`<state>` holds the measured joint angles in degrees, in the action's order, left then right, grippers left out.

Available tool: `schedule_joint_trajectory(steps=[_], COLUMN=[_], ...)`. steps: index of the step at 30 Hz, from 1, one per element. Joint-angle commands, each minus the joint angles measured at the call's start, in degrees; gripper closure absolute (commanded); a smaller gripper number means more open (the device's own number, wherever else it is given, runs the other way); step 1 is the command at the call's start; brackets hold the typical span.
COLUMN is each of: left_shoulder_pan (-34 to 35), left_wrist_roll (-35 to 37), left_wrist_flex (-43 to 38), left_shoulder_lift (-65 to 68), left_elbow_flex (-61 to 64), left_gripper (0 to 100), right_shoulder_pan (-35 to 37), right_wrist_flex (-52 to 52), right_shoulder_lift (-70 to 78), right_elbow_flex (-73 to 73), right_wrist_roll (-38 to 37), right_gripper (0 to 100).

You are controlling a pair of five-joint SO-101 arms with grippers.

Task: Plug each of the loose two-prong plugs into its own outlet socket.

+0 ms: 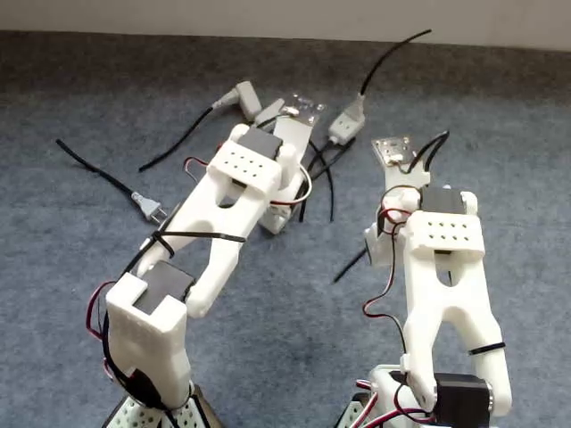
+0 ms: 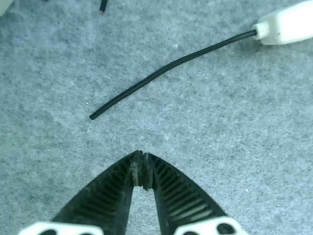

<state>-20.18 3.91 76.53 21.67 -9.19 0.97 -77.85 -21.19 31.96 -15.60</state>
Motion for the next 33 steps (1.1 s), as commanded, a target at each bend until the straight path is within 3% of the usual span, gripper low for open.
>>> schedule_joint_trajectory(steps=[1,9,14,20,26,33], left_shoulder_pan=[0.7,0.7,1.0,1.1,2.6,4.3], left_wrist_roll=[-0.3,0.3,3.3,3.3,3.1,3.1], left_wrist_flex=[-1.3,4.2,4.0,2.3,-4.3,-4.3], left_shoulder_lift=[-0.5,-0.5,0.1,0.2,4.7,10.2], left_elbow_flex=[0.0,-7.9,-8.5,-8.0,-5.3,-9.1], left_gripper=[99,81,80,76,76,77], right_shoulder_pan=[0.4,0.4,0.4,0.4,0.4,0.4], right_wrist_flex=[0.7,0.7,0.7,0.7,1.7,1.7], right_shoulder_lift=[0.0,0.0,0.0,0.0,0.0,0.0], right_elbow_flex=[0.0,0.0,0.1,1.2,1.4,1.4], right_wrist_roll=[-0.2,-0.2,-0.2,-0.2,-0.2,-0.2], right_gripper=[99.1,99.1,99.1,99.1,99.1,99.1])
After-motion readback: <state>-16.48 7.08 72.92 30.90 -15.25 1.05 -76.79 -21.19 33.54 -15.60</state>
